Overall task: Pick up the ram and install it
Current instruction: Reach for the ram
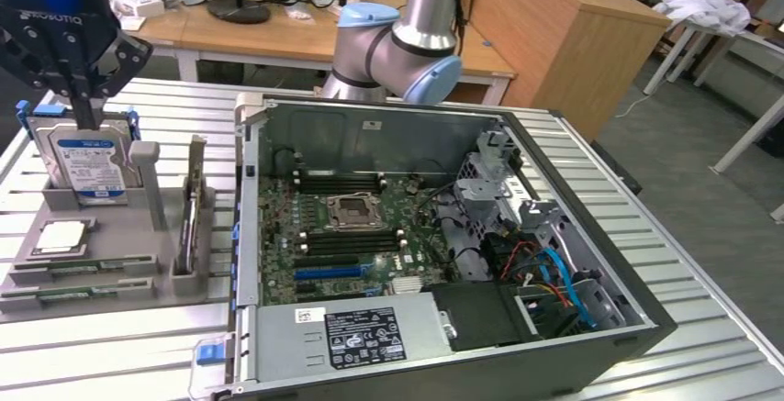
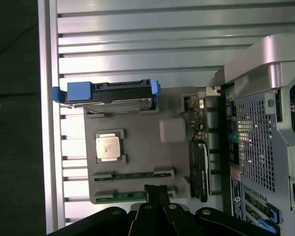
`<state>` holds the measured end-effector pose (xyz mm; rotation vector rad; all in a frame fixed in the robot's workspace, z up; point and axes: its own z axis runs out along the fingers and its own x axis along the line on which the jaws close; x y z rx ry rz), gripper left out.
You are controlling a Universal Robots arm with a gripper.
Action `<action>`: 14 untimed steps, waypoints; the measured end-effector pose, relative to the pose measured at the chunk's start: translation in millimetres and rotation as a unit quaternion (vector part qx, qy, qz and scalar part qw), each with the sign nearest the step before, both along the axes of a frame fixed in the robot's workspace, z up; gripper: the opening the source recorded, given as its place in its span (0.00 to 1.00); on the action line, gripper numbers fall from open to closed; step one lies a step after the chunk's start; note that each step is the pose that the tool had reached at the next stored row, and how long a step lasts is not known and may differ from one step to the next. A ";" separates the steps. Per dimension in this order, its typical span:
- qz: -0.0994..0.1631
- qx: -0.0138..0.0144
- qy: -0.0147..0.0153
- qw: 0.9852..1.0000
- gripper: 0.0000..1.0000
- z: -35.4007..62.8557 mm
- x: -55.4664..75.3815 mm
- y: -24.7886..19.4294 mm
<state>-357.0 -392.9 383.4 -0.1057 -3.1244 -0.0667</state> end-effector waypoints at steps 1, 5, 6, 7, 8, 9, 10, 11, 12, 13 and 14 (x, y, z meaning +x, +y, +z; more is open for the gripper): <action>0.000 0.000 0.000 1.000 0.11 0.0 0.0 -2.1; 0.000 0.000 0.000 1.000 0.11 0.0 0.0 -9.5; 0.000 0.000 0.000 1.000 0.11 0.0 0.0 -11.5; 0.000 0.000 0.000 1.000 0.11 -0.1 0.0 -13.1; 0.000 0.000 0.000 1.000 0.11 -0.1 0.0 -13.9; 0.000 0.000 0.000 1.000 0.11 -0.1 0.0 -13.9; 0.000 0.000 0.000 1.000 0.11 -0.1 0.0 -13.9; 0.000 0.000 0.000 1.000 0.11 -0.1 0.0 -13.9; 0.000 0.000 0.000 1.000 0.11 -0.1 0.0 -13.9; 0.000 0.000 0.000 1.000 0.11 0.0 -0.5 -13.9; 0.000 0.000 0.000 1.000 0.11 -0.1 -1.3 -13.9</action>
